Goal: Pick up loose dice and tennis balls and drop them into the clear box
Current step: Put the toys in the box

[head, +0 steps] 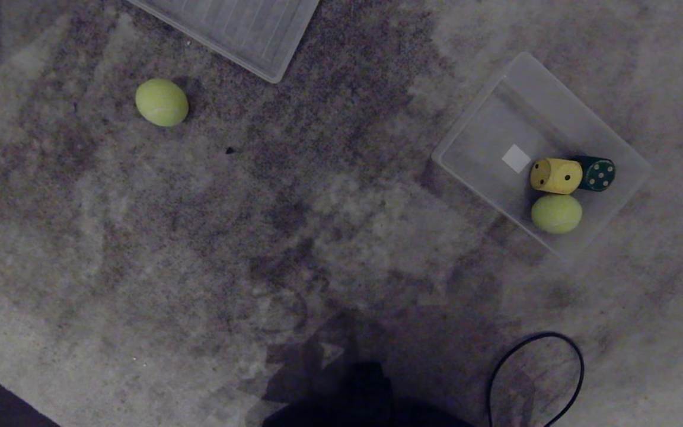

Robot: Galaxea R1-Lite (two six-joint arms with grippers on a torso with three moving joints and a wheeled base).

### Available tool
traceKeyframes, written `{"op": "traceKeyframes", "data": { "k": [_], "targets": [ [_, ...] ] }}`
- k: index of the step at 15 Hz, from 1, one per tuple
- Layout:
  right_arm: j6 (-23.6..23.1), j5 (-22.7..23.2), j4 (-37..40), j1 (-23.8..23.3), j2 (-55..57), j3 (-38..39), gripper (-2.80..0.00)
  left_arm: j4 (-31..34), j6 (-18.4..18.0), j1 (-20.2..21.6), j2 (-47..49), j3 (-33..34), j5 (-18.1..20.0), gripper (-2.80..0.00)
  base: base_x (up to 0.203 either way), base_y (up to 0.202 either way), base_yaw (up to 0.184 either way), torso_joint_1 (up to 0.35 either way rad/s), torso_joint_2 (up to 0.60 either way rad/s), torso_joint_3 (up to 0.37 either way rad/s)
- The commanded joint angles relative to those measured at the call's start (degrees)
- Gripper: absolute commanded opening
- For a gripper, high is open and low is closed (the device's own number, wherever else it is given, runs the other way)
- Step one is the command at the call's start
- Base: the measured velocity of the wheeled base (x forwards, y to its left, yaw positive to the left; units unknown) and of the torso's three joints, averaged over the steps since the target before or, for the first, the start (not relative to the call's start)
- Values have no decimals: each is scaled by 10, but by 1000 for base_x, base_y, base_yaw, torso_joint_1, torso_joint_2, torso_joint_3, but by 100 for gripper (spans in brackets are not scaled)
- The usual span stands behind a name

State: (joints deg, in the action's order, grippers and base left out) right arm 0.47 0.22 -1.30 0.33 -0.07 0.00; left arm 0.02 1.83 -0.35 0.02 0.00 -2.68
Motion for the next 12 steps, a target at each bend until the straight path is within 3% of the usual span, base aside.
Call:
{"op": "traceKeyframes", "data": {
  "k": [1, 4, 6, 10, 12],
  "targets": [
    [-5, 1, -1, 0, 2, 6, -280, 0, 5, 0, 1, 1, -1, -280, 0, 0, 0, 0, 0, 0],
    [-1, -4, -2, 0, 1, 2, -280, 0, 5, 0, 1, 1, -1, -280, 0, 0, 0, 0, 0, 0],
    [0, -2, 11, 0, 16, -46, -280, 0, 5, 0, 1, 1, -1, -280, 0, 0, 0, 0, 0, 0],
    [44, 3, 56, 1, 210, -152, -280, 0, 5, 0, 1, 1, -1, -280, 0, 0, 0, 0, 0, 0],
    [71, 8, 36, 2, 314, -172, -280, 0, 5, 0, 1, 1, -1, -280, 0, 0, 0, 0, 0, 0]
  ]
}}
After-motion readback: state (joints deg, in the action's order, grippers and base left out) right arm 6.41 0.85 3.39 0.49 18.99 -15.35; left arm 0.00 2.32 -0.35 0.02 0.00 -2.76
